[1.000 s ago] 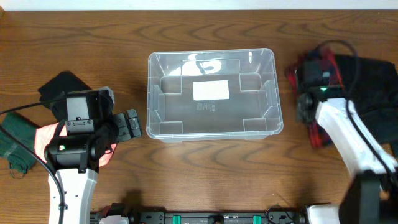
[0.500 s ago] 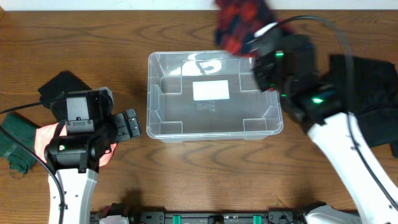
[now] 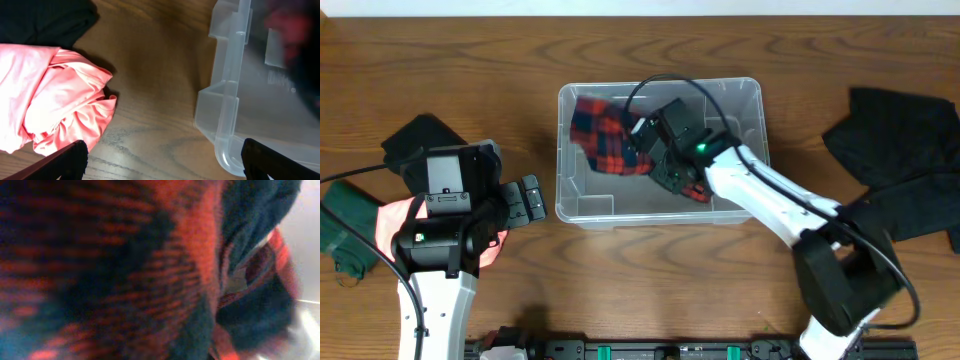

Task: Pack container
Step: 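Carry the plaid shirt into the clear bin and release it, then grasp the black garment on the right with the right gripper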

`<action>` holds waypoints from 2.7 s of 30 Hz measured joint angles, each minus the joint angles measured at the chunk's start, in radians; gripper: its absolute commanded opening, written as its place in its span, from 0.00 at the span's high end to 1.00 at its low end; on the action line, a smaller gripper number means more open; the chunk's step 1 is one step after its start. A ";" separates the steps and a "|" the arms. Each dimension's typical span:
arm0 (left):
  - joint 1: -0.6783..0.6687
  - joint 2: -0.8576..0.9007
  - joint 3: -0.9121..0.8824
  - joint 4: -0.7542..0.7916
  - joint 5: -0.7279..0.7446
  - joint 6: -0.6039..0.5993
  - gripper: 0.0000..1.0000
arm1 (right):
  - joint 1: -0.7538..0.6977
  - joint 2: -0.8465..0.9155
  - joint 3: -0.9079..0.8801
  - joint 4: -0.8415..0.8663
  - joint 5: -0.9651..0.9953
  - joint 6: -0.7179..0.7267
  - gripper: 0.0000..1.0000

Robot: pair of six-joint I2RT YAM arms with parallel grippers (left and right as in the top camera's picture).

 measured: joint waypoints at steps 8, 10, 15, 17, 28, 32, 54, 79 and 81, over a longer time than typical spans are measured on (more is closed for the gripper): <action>0.000 0.000 0.000 0.000 0.000 0.000 0.02 | 0.010 -0.024 0.001 0.010 0.042 0.008 0.01; 0.000 0.000 0.000 0.000 0.000 0.000 0.02 | 0.008 -0.077 0.001 0.027 0.098 0.031 0.01; 0.000 0.000 0.000 0.000 0.000 0.000 0.02 | -0.033 -0.290 0.015 0.047 0.263 0.102 0.01; 0.000 0.000 0.000 0.000 0.000 0.000 0.02 | -0.093 -0.370 0.035 0.023 0.325 0.142 0.01; 0.000 0.000 0.000 0.000 0.000 0.000 0.02 | -0.549 -0.288 0.022 -0.196 0.439 0.255 0.01; 0.000 0.000 0.000 0.000 0.000 0.000 0.02 | -0.683 -0.158 -0.012 -0.193 0.447 0.263 0.01; 0.000 0.000 0.000 0.000 0.000 0.000 0.02 | -0.923 0.147 0.002 -0.067 0.456 0.239 0.60; 0.000 0.000 0.000 0.000 0.000 0.000 0.02 | -0.512 -0.442 0.016 -0.102 0.117 0.123 0.99; 0.000 0.000 0.000 0.000 0.000 0.000 0.02 | -0.423 -0.484 0.018 -0.104 0.086 0.082 0.99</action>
